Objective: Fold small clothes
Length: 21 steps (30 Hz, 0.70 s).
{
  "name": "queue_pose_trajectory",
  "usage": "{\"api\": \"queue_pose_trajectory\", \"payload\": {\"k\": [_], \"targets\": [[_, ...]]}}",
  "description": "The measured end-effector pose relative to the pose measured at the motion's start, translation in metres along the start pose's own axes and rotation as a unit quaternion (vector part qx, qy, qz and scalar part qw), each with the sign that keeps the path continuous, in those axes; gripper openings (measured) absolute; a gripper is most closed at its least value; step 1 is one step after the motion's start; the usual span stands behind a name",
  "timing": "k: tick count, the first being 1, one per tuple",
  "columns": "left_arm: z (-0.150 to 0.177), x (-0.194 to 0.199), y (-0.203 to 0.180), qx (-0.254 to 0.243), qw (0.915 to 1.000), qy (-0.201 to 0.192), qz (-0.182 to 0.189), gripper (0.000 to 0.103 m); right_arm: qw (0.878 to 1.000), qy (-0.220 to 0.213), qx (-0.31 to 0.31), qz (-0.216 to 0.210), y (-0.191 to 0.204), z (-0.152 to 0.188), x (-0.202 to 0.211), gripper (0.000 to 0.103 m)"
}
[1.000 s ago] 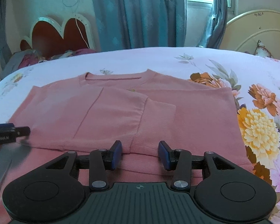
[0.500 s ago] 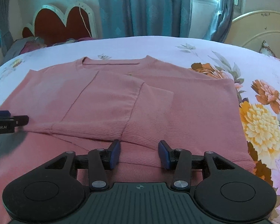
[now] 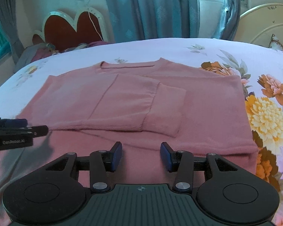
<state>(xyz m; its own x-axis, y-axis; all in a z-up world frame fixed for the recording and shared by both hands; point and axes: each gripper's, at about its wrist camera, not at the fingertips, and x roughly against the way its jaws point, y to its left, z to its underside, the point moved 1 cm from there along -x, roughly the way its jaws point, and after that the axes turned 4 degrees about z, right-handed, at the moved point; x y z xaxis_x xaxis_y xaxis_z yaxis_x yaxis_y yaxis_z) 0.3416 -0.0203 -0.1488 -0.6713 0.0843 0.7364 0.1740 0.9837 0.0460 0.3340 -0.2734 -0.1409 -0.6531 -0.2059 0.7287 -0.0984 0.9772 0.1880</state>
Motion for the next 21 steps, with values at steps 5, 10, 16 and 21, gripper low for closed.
{"api": "queue_pose_trajectory", "payload": {"k": [5,10,16,21], "targets": [[0.012,0.016,-0.005,-0.012,0.9998,0.008,0.016,0.070,1.000,0.002,-0.005,-0.001,0.006,0.014,0.021,0.045],[0.028,0.031,-0.005,-0.021,0.9992,0.008,0.033,0.070,1.000,0.000,-0.016,0.011,0.009,0.034,0.046,0.045],[0.055,0.056,0.006,-0.027,0.9985,0.004,0.048,0.071,0.999,-0.001,-0.021,0.033,0.020,0.065,0.079,0.045],[0.080,0.081,0.022,-0.026,0.9984,0.005,0.049,0.073,0.999,0.002,-0.018,0.046,0.036,0.092,0.106,0.045]]}}
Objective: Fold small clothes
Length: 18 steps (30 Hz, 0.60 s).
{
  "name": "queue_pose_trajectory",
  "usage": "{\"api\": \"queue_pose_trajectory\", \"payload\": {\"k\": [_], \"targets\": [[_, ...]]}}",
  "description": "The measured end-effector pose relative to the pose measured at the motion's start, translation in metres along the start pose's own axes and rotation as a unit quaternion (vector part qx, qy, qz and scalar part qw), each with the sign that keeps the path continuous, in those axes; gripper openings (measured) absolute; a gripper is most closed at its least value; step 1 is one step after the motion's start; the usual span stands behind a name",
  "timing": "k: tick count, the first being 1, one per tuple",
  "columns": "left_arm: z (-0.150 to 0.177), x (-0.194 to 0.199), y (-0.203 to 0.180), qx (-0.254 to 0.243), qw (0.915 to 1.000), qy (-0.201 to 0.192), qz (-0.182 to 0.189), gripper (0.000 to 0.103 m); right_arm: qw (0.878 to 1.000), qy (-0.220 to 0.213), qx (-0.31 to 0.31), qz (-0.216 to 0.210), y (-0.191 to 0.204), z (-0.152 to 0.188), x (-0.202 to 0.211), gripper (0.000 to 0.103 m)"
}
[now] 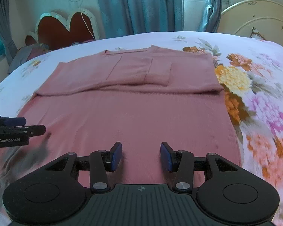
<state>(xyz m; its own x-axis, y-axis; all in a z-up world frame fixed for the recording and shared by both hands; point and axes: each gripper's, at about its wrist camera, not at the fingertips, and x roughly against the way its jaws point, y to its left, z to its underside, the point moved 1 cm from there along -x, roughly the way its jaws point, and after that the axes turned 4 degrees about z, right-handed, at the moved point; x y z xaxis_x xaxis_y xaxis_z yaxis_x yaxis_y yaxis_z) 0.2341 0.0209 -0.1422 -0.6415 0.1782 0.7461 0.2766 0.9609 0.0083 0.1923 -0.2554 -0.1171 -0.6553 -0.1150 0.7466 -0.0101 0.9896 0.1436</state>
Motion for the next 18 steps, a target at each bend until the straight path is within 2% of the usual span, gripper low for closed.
{"api": "queue_pose_trajectory", "payload": {"k": [4,10,18], "targets": [[0.022,0.021,0.012,0.002,1.0000,0.001,0.002,0.075,1.000,-0.004,0.012,0.018,0.009,0.022,0.023,0.045],[0.051,0.045,0.028,0.007,1.0000,0.006,-0.001,0.076,0.999,0.000,-0.003,0.040,0.008,0.051,0.047,0.045],[0.080,0.071,0.048,0.031,0.9994,0.009,-0.011,0.078,0.998,0.003,-0.023,0.065,0.002,0.073,0.067,0.048]]}}
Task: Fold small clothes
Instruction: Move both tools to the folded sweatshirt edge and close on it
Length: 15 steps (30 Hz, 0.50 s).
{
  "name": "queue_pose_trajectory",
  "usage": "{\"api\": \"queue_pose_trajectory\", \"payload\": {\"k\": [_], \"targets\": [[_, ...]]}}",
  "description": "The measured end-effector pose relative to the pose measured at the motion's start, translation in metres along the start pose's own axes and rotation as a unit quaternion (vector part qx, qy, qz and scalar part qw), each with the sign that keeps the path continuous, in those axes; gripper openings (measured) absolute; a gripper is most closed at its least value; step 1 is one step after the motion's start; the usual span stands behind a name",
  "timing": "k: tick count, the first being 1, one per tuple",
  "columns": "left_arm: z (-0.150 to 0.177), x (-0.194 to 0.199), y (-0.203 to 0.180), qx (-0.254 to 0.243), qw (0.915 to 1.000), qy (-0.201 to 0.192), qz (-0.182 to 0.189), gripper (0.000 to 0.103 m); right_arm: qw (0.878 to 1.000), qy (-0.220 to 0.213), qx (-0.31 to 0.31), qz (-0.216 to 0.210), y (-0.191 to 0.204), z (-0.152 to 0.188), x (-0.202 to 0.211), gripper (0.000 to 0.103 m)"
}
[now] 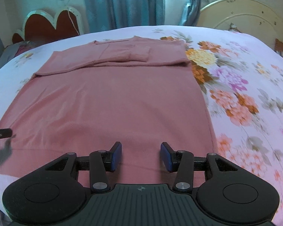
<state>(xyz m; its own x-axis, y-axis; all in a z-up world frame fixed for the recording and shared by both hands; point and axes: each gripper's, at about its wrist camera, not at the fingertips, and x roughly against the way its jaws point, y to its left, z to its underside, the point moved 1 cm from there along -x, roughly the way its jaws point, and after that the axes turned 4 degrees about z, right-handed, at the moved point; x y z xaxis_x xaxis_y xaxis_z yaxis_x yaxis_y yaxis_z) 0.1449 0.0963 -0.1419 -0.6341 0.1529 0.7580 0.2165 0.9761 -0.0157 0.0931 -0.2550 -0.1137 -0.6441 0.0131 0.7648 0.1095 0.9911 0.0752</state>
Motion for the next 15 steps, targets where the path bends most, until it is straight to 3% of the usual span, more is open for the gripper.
{"api": "queue_pose_trajectory", "payload": {"k": [2,8,15], "targets": [[0.006,0.007,0.008,0.012,0.9999,-0.003,-0.007,0.079,1.000,-0.006,-0.004,0.008,-0.003,0.004,0.005,0.073],[0.023,0.016,0.032,0.043,0.9989,0.008,-0.016,0.079,0.999,-0.011,-0.020,0.025,-0.016,0.017,0.016,0.074],[0.040,0.018,0.041,0.090,0.9956,0.019,0.018,0.075,0.997,0.005,-0.051,0.049,-0.038,0.030,0.013,0.074]]}}
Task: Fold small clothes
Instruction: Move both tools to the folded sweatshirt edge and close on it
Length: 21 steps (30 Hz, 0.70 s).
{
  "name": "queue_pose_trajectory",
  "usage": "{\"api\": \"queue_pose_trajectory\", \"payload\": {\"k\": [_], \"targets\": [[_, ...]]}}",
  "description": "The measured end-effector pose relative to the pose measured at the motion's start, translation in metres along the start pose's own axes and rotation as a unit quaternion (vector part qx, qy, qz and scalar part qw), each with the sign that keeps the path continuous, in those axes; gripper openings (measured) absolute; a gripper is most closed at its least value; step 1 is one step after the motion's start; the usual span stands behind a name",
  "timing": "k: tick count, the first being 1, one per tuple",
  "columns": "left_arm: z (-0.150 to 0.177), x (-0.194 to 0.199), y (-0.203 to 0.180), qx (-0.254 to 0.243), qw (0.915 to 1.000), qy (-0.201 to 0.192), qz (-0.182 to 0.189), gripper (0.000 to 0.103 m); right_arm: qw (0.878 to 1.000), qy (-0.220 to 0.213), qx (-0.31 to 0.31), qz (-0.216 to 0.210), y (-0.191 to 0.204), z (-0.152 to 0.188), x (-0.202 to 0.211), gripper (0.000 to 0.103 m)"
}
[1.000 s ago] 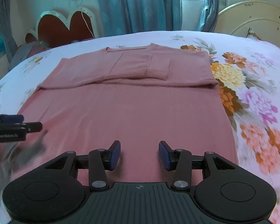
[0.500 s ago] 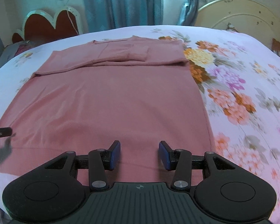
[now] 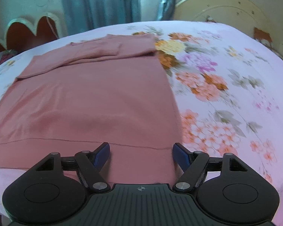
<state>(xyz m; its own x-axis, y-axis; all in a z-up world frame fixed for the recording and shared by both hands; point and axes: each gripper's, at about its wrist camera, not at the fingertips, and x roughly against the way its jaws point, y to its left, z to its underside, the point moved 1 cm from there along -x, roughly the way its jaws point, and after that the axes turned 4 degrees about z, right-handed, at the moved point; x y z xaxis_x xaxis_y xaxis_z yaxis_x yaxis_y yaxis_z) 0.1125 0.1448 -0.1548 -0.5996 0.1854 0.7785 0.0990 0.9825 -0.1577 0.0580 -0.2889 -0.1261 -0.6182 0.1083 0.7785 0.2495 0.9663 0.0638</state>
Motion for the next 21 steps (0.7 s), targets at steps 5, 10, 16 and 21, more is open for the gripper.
{"api": "queue_pose_trajectory", "payload": {"k": [5,10,16,21], "targets": [[0.009,0.001,-0.004,0.004,0.9998,0.000,0.017,0.073,1.000,0.021,-0.017,0.002,-0.008,0.011,-0.006,0.058],[0.013,0.003,-0.009,0.011,0.9991,0.003,0.041,0.057,0.999,0.024,-0.031,-0.005,-0.010,0.014,-0.003,0.047],[0.010,-0.002,-0.010,0.022,0.9965,0.005,0.081,0.010,0.998,0.035,-0.044,-0.024,-0.013,0.015,0.000,0.014],[0.001,0.008,-0.010,0.019,0.9959,-0.023,0.086,0.005,0.999,0.020,-0.020,-0.024,-0.011,0.011,0.010,0.010]]}}
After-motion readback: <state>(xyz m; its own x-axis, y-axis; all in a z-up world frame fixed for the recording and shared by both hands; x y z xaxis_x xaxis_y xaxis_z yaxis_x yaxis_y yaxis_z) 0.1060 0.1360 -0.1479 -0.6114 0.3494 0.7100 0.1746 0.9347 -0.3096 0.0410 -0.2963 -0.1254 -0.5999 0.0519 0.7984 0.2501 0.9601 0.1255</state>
